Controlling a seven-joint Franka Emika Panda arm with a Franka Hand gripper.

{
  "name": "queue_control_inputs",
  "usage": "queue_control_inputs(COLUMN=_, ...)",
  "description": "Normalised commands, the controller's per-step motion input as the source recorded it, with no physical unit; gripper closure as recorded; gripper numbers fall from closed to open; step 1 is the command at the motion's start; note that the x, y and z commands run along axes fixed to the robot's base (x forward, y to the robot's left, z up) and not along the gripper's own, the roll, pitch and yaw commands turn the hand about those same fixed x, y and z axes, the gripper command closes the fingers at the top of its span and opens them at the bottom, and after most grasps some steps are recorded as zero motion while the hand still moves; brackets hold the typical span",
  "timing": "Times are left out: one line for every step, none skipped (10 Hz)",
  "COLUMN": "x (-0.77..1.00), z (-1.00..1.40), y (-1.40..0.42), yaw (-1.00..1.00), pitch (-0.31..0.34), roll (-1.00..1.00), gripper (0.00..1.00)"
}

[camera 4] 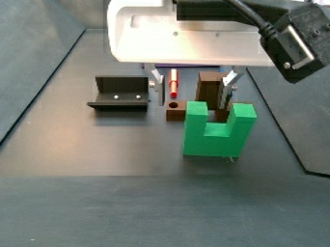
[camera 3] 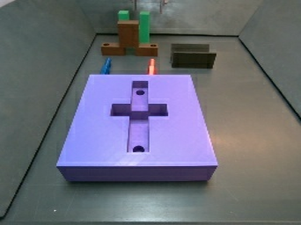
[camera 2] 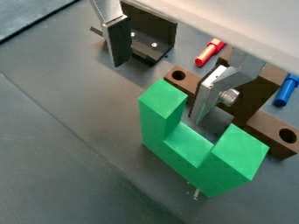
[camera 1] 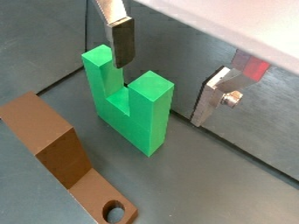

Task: Pick up the green object. Move up. Move to above the board. Insert the green object.
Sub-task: Pick up the green object.

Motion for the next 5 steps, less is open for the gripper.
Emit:
queue_control_inputs(x=0.27, z=-0.31, y=0.03, yaw=0.00, pitch=0.000, roll=0.03, gripper=0.00)
queue_control_inputs(x=0.25, z=-0.27, y=0.01, yaw=0.00, pitch=0.000, roll=0.00, gripper=0.00)
queue_control_inputs(x=0.21, z=-0.29, y=0.00, yaw=0.00, pitch=0.000, roll=0.00, gripper=0.00)
queue_control_inputs(x=0.10, z=-0.35, y=0.00, yaw=0.00, pitch=-0.036, roll=0.01, gripper=0.00)
queue_control_inputs(x=0.05, z=-0.34, y=0.00, yaw=0.00, pitch=-0.036, roll=0.02, gripper=0.00)
